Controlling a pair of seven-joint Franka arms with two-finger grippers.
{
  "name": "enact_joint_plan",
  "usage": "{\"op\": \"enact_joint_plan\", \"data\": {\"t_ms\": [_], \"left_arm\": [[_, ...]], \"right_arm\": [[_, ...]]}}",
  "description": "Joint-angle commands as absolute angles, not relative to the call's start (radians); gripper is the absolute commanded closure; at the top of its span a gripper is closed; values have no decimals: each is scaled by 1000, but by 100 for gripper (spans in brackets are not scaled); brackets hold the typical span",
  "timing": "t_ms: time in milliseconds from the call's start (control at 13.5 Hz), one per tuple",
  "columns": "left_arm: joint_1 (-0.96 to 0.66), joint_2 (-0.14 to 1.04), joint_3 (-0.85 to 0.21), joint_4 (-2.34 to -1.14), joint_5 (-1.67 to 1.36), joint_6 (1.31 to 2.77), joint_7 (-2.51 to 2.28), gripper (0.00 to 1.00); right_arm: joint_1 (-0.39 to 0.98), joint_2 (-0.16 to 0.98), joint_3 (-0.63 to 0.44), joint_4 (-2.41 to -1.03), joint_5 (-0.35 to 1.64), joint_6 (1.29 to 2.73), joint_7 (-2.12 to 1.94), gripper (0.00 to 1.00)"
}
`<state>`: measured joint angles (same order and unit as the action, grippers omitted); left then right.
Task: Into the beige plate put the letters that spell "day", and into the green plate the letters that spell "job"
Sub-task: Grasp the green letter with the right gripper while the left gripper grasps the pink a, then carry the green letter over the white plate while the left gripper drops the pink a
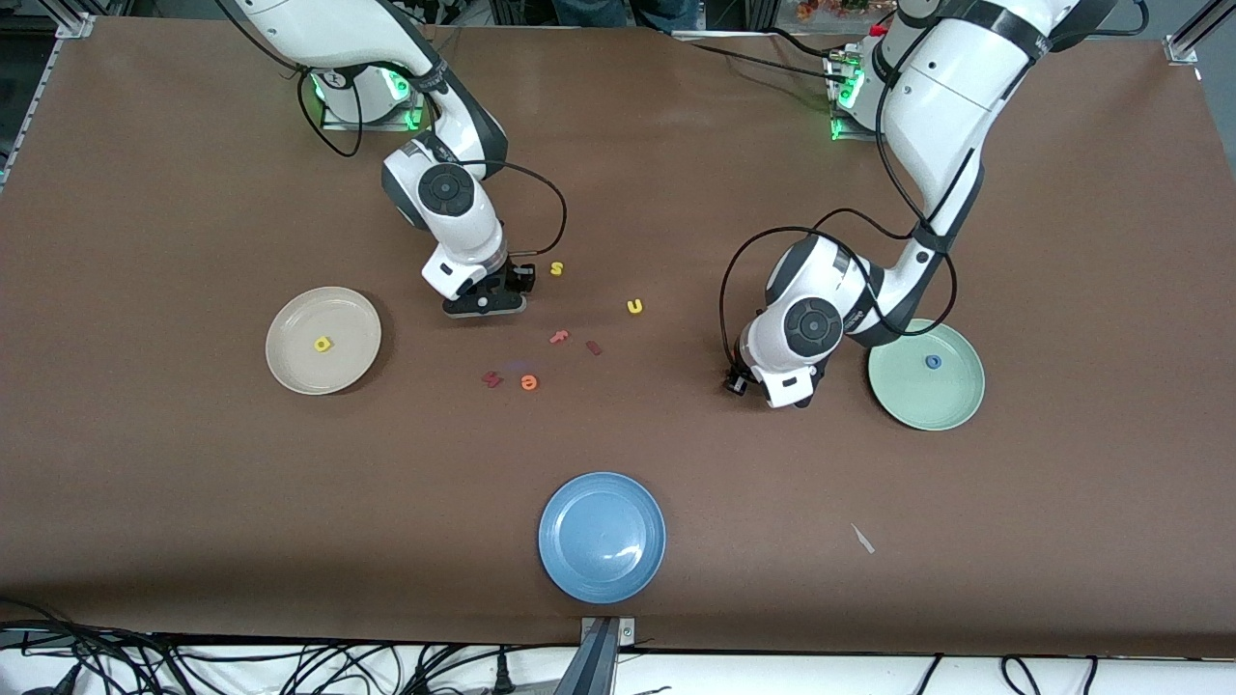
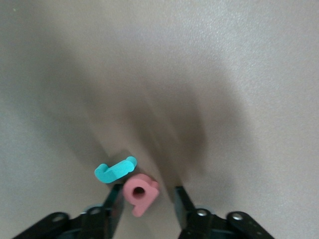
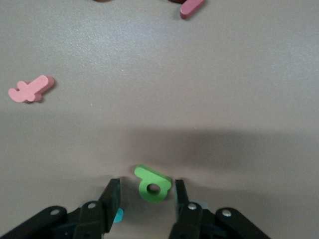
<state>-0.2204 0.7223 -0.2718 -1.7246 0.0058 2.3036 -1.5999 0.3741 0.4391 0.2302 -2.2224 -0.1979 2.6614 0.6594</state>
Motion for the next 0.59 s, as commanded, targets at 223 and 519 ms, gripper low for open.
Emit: {"op": "enact_joint_plan", "data": {"t_ms": [223, 519], "left_arm": [[-215, 729, -256, -1736, 41, 2304, -1614, 68], [-210, 724, -256, -1730, 43, 2301, -1606, 98]], "right_arm": [[377, 457, 230, -2217, -225, 2684, 686, 52], [377, 457, 230, -2220, -235, 2686, 683, 69]]}}
